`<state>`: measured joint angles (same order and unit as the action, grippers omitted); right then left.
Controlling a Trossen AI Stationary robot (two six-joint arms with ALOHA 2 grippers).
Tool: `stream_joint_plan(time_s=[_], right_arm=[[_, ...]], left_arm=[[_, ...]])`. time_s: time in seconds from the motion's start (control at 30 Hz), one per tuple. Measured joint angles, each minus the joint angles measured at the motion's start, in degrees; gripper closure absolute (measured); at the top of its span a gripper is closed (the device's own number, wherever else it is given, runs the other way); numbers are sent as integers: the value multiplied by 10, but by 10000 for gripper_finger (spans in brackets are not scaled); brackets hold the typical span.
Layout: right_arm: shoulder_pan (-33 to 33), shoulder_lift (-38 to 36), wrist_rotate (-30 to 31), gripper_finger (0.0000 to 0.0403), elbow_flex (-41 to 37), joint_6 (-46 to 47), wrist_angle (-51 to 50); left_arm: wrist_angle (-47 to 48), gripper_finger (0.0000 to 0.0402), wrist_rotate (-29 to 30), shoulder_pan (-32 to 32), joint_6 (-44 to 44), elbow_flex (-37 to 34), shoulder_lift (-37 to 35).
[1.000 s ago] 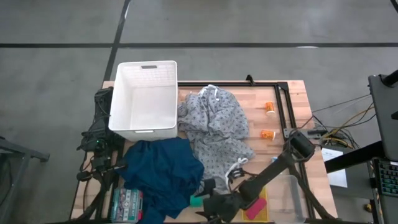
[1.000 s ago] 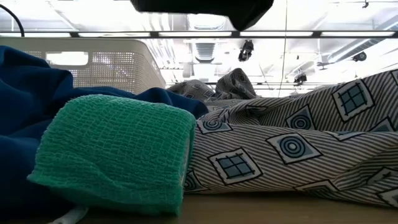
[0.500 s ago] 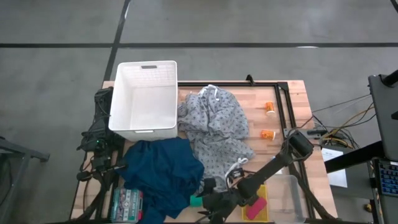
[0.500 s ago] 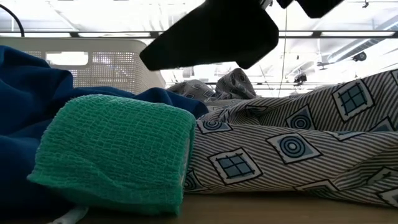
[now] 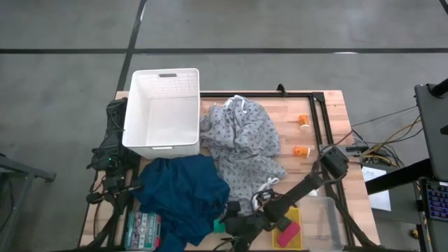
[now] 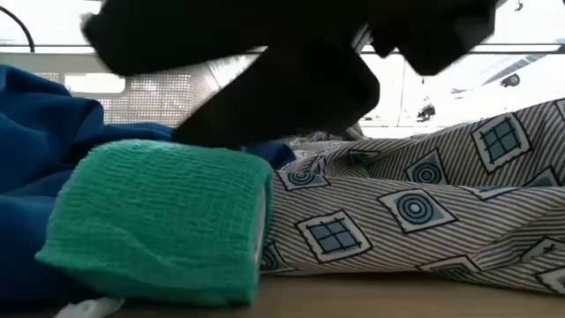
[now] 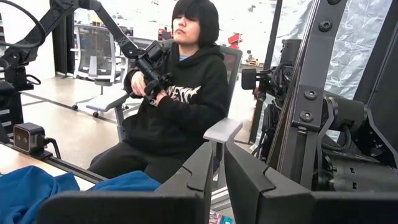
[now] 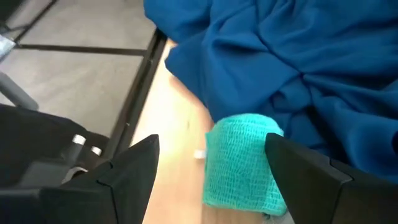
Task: Pick & Place Medicine items
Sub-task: Put the green bandage into the yellow bin
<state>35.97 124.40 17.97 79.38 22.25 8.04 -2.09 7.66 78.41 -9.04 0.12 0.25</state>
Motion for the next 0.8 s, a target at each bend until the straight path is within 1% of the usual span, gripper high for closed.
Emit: stream_joint_plan(time_s=[0.53,0.8], right_arm=[[-21,1,2,115,-5,-4,-34],[-26,14,-3,115,-5,-4,-37]], left_arm=[[0,355,0,0,0,0,0],[0,355,0,0,0,0,0]])
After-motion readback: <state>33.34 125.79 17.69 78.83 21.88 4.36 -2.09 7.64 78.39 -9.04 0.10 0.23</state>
